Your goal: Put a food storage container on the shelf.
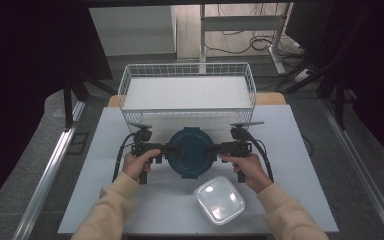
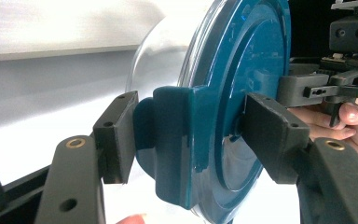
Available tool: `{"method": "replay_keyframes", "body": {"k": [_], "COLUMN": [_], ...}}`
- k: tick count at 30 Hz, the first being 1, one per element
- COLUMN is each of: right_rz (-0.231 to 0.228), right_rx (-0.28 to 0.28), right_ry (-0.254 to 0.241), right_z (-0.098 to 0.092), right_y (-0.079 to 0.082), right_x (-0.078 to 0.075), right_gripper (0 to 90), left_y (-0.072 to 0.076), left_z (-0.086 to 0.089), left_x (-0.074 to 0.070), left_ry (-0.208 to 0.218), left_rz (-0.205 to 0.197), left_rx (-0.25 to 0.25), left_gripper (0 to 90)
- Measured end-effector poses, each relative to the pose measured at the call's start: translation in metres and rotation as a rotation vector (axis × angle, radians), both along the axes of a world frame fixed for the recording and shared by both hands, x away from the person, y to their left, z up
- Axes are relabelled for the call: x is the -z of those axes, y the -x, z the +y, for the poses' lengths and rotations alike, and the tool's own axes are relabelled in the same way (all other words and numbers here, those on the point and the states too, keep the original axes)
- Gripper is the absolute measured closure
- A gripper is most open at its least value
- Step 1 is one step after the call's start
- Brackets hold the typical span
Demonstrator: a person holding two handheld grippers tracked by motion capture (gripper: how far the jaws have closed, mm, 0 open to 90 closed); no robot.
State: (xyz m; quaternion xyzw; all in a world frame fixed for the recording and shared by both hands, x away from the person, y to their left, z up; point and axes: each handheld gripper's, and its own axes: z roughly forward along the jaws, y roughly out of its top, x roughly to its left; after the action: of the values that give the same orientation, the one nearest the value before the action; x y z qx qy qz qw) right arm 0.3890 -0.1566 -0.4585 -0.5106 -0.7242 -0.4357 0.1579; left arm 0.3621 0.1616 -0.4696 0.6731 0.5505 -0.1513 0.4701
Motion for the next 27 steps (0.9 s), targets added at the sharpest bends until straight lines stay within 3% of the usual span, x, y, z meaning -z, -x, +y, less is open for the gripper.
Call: {"method": "replay_keyframes", "body": {"k": [10, 27], "right_rz": [-0.037, -0.072], "right_rx": [-0.008, -0.019], "right_ry": [-0.004, -0.012], "right_z": [0.002, 0.007], "right_y": [0.012, 0.027], "right_x": [-0.018, -0.031], "right_gripper": [42.0, 42.5], "left_y": [0.009, 0.027], "left_z": [0.004, 0.010], "left_x": [-0.015, -0.030], "left_ry": [0.002, -0.003], "left_rz": [-0.034, -0.080], "left_rx": [0.007, 0.003], "left_gripper": [37.6, 37.6]}}
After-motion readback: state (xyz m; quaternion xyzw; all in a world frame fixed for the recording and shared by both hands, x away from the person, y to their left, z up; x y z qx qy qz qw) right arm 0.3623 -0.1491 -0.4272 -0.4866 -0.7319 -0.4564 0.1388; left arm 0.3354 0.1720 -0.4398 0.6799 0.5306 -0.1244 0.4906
